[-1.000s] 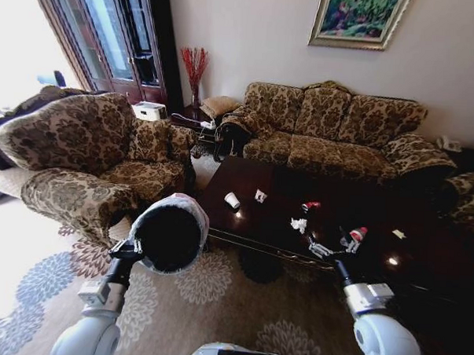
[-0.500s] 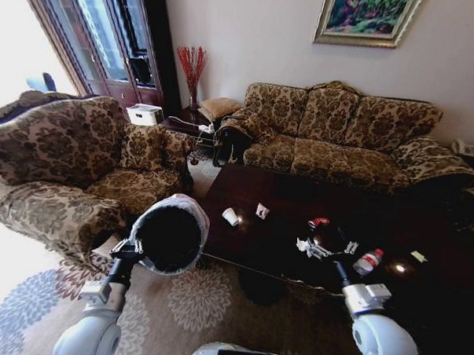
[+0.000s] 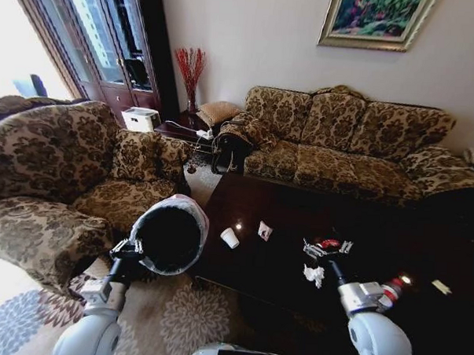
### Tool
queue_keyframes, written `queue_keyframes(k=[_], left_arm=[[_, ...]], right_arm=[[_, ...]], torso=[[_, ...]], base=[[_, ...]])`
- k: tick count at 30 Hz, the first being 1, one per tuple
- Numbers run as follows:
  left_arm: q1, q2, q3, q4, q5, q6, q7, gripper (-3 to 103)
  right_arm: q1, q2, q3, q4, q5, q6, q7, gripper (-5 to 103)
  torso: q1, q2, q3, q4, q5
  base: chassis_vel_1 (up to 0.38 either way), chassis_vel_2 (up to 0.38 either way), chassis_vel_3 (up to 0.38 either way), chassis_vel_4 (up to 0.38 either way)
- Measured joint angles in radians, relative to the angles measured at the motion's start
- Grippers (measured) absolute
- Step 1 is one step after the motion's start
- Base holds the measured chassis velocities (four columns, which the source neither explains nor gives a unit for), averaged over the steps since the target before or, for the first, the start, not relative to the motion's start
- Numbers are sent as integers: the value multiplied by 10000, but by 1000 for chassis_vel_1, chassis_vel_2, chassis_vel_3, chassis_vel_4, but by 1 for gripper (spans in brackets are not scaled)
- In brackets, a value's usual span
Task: Move to the front of the table and place the trash on the table into the trash bin.
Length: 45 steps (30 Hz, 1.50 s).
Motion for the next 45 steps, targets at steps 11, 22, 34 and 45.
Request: queue_keyframes(k=[11, 22, 34, 45], left_arm=[[14, -41, -96, 101, -5, 28, 46, 1], [-143, -126, -414, 529, -9, -212, -226, 1], [-593, -60, -561, 1012, -107, 246, -651, 1], [-537, -79, -825, 1054, -244, 280, -511, 1]], right_arm=[[489, -222, -1168, -559, -250, -70, 16, 100], [3912, -600, -5158, -4160, 661, -334, 1076, 100], [5311, -781, -7438, -5634, 1281, -925, 1446, 100], [5947, -109, -7963, -7527, 489, -480, 1155, 100]], torso=[[-13, 3, -3, -4, 0], [3, -1, 3, 1, 0], [-5, 1, -1, -5, -6], [-4, 1, -1, -1, -1]], base=[[-50, 49, 40, -44], [22, -3, -5, 14], [0, 0, 0, 0], [0, 0, 0, 0]])
